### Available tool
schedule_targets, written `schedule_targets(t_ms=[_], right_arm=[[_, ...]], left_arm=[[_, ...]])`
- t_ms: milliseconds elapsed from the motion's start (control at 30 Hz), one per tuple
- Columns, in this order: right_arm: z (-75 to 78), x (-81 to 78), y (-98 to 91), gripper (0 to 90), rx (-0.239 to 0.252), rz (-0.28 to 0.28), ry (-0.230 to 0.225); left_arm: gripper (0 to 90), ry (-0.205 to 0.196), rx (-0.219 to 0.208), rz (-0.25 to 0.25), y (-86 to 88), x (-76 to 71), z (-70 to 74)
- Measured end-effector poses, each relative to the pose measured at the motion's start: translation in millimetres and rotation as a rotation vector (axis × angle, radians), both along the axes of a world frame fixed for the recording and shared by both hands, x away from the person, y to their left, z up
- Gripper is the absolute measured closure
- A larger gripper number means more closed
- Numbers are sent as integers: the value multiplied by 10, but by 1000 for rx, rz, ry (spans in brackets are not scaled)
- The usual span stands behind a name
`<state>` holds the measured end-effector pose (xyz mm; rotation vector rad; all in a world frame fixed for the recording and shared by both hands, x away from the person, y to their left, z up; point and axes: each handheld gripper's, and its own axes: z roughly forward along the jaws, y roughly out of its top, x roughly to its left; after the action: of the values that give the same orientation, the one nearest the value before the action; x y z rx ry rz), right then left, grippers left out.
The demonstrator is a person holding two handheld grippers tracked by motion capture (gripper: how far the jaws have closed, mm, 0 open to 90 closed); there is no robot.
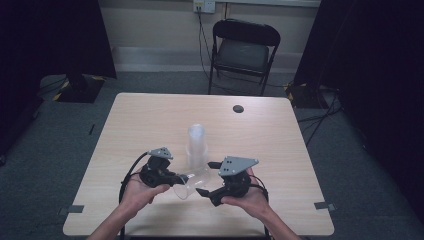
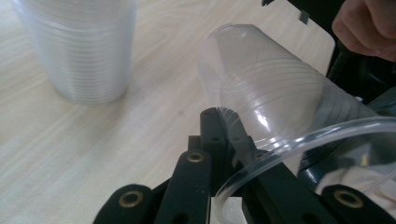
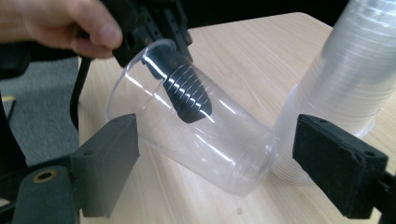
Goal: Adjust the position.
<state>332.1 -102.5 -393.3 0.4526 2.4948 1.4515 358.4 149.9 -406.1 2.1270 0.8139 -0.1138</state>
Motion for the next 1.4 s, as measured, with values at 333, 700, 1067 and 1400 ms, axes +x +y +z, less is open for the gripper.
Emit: schedule_targets(t_ms=[333,700,1067,1400], right_arm=[[-76,-174,93,182,-123,33,-143],[-177,-223,204,162,-232,39,-243],[-256,-256,336,150,-280,46,-310],[-273,-243,326,230,-249,-2,-290]], left_arm=[[900,29,17,-23,-95,-6,-4],[900,67,66,-14,-211,59,2],[900,97,93,-37,-346,93,-5],[863,88,79,25,-376,137,7]])
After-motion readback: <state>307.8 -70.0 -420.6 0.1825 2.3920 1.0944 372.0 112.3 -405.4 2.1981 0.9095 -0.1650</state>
